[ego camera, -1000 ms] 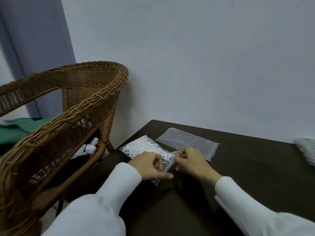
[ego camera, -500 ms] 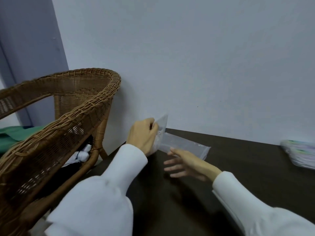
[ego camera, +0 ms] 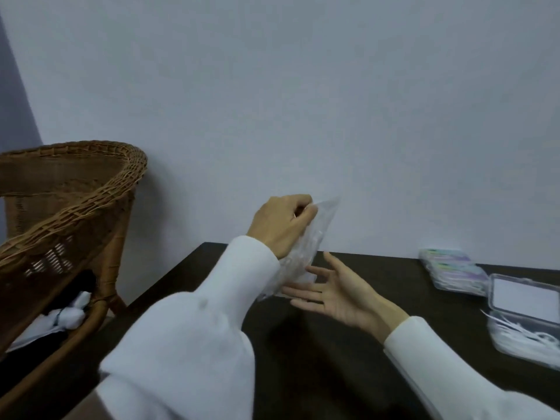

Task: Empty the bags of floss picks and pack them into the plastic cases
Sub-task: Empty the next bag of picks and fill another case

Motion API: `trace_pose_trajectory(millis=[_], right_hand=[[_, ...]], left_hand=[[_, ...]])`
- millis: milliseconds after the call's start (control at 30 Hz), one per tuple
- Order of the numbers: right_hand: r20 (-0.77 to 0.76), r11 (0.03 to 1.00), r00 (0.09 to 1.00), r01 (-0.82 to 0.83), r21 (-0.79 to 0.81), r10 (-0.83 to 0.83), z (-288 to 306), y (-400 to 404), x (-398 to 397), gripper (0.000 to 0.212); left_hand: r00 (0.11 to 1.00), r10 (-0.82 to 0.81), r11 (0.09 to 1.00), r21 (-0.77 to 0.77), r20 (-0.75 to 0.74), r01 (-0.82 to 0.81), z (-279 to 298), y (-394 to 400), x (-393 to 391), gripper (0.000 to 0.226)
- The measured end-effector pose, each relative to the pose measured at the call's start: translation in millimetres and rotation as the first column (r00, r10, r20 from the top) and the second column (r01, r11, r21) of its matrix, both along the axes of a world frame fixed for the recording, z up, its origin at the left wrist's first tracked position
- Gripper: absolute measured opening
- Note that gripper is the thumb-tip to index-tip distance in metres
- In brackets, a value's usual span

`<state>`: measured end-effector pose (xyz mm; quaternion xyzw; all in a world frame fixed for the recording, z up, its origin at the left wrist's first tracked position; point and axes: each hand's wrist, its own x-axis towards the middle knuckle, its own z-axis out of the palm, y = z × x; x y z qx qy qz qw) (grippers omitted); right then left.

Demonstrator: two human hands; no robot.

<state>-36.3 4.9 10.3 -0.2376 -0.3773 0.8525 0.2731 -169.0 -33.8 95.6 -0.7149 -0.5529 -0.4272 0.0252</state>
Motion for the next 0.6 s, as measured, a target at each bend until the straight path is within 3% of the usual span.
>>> trace_pose_trajectory(millis=[133, 233, 333, 500, 600], right_hand=[[-0.056, 0.986, 0.987, 0.149, -0.068, -0.153, -12.9, 19.0, 36.4, 0.057], [0.023, 0.962, 0.964, 0.266, -0.060, -0.265, -27.1, 34.0, 65.3, 0.057], [0.064, 0.934, 0.933, 0.356, -0.036, -0.353, -36.4, 42.9, 87.5, 0.054], [0.071, 0.903, 0.902, 0.428, -0.032, -0.425, -45.9, 43.8, 108.8, 0.044], [0.098, 0.883, 0.880, 0.469, -0.016, -0.465, -48.8, 43.6, 120.2, 0.038]], left_hand=[[0.985, -0.171, 0.982, -0.083, -0.011, 0.169, -15.6, 11.3, 30.5, 0.036], [0.972, -0.233, 0.960, -0.166, -0.026, 0.226, -34.3, 21.2, 46.2, 0.029], [0.952, -0.302, 0.916, -0.259, 0.058, 0.306, -53.4, 29.8, 65.1, 0.028], [0.944, -0.311, 0.881, -0.338, 0.109, 0.330, -84.4, 51.8, 93.8, 0.022], [0.934, -0.286, 0.868, -0.357, 0.214, 0.347, -99.1, 62.8, 105.4, 0.014]])
